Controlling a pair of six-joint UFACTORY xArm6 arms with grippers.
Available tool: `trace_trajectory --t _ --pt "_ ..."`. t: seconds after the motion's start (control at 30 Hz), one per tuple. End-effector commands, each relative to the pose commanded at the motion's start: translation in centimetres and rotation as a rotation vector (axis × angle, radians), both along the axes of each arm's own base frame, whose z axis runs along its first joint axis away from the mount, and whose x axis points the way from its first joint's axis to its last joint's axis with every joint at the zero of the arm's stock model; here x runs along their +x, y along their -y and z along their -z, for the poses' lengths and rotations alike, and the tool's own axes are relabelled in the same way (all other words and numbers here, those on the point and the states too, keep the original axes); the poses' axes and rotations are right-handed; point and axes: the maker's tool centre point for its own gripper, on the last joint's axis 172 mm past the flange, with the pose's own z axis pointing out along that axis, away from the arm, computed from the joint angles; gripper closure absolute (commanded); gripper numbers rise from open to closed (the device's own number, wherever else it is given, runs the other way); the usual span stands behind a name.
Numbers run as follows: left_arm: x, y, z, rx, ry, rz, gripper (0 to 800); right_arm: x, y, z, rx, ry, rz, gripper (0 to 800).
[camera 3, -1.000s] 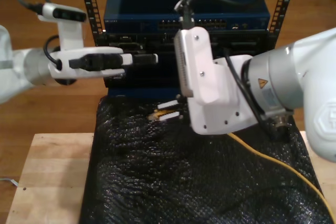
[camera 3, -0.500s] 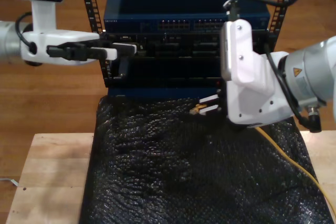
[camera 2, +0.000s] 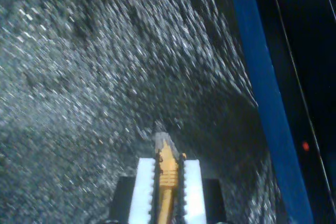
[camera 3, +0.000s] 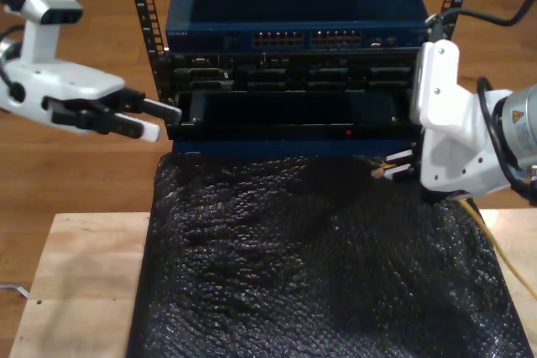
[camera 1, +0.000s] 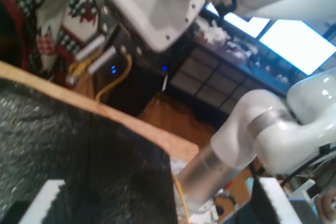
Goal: Grab the cable and plug it in
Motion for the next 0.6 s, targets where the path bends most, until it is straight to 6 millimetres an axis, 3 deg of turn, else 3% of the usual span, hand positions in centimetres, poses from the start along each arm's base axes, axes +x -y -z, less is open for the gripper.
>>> trace_trajectory --t 0.27,0.6 --pt "-1.1 -3.5 3.7 0.154 0.023 0.001 2 0.9 2.3 3.0 -0.100 -0.018 0.051 800" --pt "-3.9 -7.0 5.8 0.292 0.057 0.058 2 1.4 3.7 5.9 -0.176 -0.053 0.079 800"
